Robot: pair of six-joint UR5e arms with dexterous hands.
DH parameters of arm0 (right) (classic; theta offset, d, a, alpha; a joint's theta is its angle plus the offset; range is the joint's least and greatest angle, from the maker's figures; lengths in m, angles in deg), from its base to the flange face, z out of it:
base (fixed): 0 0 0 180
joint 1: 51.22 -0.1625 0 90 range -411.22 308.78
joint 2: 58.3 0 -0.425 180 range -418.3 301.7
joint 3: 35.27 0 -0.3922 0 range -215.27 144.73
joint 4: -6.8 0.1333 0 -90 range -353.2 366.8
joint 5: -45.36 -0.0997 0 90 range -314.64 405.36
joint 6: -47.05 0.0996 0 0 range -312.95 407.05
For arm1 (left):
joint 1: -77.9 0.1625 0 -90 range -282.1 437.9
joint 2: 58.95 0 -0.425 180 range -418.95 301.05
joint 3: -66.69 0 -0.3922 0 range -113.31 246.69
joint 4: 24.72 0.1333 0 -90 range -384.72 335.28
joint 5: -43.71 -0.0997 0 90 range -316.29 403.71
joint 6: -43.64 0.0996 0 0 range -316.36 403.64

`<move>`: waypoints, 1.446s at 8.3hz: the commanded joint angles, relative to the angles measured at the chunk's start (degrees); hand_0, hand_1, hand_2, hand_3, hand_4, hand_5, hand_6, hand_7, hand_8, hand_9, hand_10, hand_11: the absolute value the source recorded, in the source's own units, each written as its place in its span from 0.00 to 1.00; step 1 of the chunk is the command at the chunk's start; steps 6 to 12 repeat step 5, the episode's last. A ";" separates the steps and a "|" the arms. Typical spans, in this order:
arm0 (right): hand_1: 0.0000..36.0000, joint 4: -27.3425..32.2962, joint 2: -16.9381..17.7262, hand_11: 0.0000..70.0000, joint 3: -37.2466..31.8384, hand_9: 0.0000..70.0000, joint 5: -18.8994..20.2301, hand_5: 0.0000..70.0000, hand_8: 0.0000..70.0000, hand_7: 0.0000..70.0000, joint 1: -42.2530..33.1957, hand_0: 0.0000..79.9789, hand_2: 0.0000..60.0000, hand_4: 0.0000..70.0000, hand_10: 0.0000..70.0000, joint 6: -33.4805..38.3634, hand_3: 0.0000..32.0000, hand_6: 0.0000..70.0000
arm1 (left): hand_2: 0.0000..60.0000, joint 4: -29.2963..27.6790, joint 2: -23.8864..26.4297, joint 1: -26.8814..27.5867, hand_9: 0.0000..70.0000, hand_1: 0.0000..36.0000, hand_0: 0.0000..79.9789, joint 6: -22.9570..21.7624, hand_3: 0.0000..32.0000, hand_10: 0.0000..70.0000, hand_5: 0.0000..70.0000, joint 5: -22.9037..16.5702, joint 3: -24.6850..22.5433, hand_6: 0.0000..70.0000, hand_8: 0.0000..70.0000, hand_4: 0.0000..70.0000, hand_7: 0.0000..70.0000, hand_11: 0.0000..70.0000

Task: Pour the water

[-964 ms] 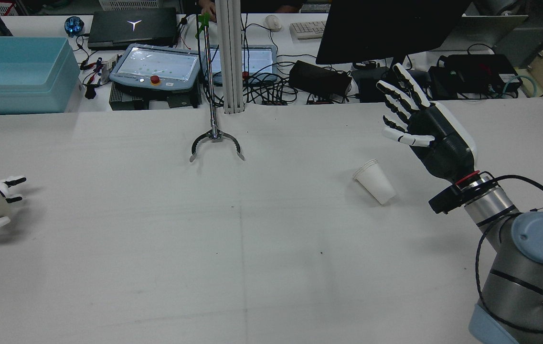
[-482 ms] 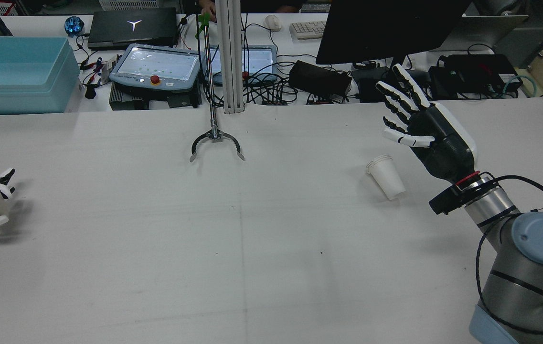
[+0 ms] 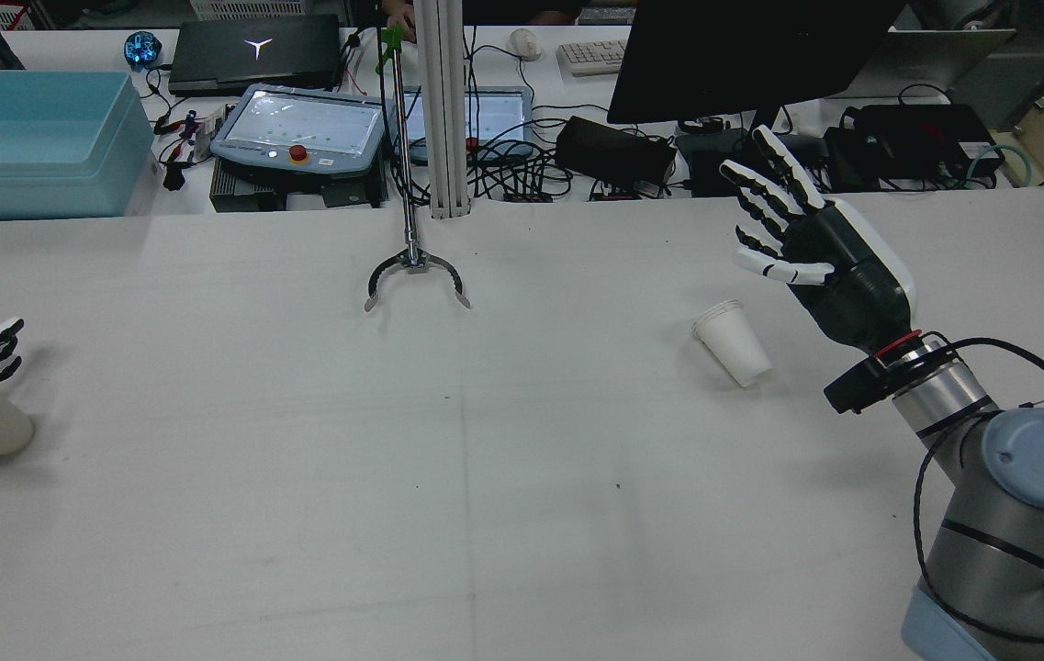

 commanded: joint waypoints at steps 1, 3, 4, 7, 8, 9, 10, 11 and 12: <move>0.69 -0.46 0.00 0.00 2.15 0.01 0.09 0.13 0.02 0.18 -3.05 0.68 0.36 0.00 0.00 0.00 1.00 0.20 | 0.00 -0.37 -2.01 -7.05 0.00 0.13 0.72 0.69 0.00 0.03 0.00 -0.50 -0.92 0.02 0.00 0.23 0.00 0.07; 0.71 -2.93 0.17 0.00 5.23 0.02 1.58 0.14 0.03 0.20 -6.48 0.69 0.38 0.00 0.00 -0.09 1.00 0.21 | 0.00 -0.64 -1.67 -17.70 0.00 0.16 0.78 1.93 0.00 0.03 0.00 -2.42 -2.58 0.05 0.00 0.30 0.00 0.07; 0.70 -3.02 0.09 0.00 5.68 0.02 1.67 0.14 0.03 0.23 -6.84 0.69 0.39 0.00 0.00 -0.26 1.00 0.22 | 0.00 2.58 -2.02 -21.48 0.00 0.13 0.76 2.11 0.00 0.03 0.00 -4.00 -9.99 0.05 0.00 0.31 0.00 0.06; 0.69 -3.10 -0.35 0.00 5.68 0.03 1.67 0.14 0.03 0.25 -6.58 0.69 0.40 0.00 0.00 -0.35 1.00 0.24 | 0.00 9.40 -1.93 -24.04 0.00 0.19 0.80 2.63 0.00 0.03 0.00 -6.97 -20.16 0.07 0.00 0.33 0.00 0.07; 0.69 -3.10 -0.35 0.00 5.68 0.03 1.67 0.14 0.03 0.25 -6.58 0.69 0.40 0.00 0.00 -0.35 1.00 0.24 | 0.00 9.40 -1.93 -24.04 0.00 0.19 0.80 2.63 0.00 0.03 0.00 -6.97 -20.16 0.07 0.00 0.33 0.00 0.07; 0.69 -3.10 -0.35 0.00 5.68 0.03 1.67 0.14 0.03 0.25 -6.58 0.69 0.40 0.00 0.00 -0.35 1.00 0.24 | 0.00 9.40 -1.93 -24.04 0.00 0.19 0.80 2.63 0.00 0.03 0.00 -6.97 -20.16 0.07 0.00 0.33 0.00 0.07; 0.69 -3.10 -0.35 0.00 5.68 0.03 1.67 0.14 0.03 0.25 -6.58 0.69 0.40 0.00 0.00 -0.35 1.00 0.24 | 0.00 9.40 -1.93 -24.04 0.00 0.19 0.80 2.63 0.00 0.03 0.00 -6.97 -20.16 0.07 0.00 0.33 0.00 0.07; 0.69 -3.10 -0.35 0.00 5.68 0.03 1.67 0.14 0.03 0.25 -6.58 0.69 0.40 0.00 0.00 -0.35 1.00 0.24 | 0.00 9.40 -1.93 -24.04 0.00 0.19 0.80 2.63 0.00 0.03 0.00 -6.97 -20.16 0.07 0.00 0.33 0.00 0.07; 0.69 -3.10 -0.35 0.00 5.68 0.03 1.67 0.14 0.03 0.25 -6.58 0.69 0.40 0.00 0.00 -0.35 1.00 0.24 | 0.00 9.40 -1.93 -24.04 0.00 0.19 0.80 2.63 0.00 0.03 0.00 -6.97 -20.16 0.07 0.00 0.33 0.00 0.07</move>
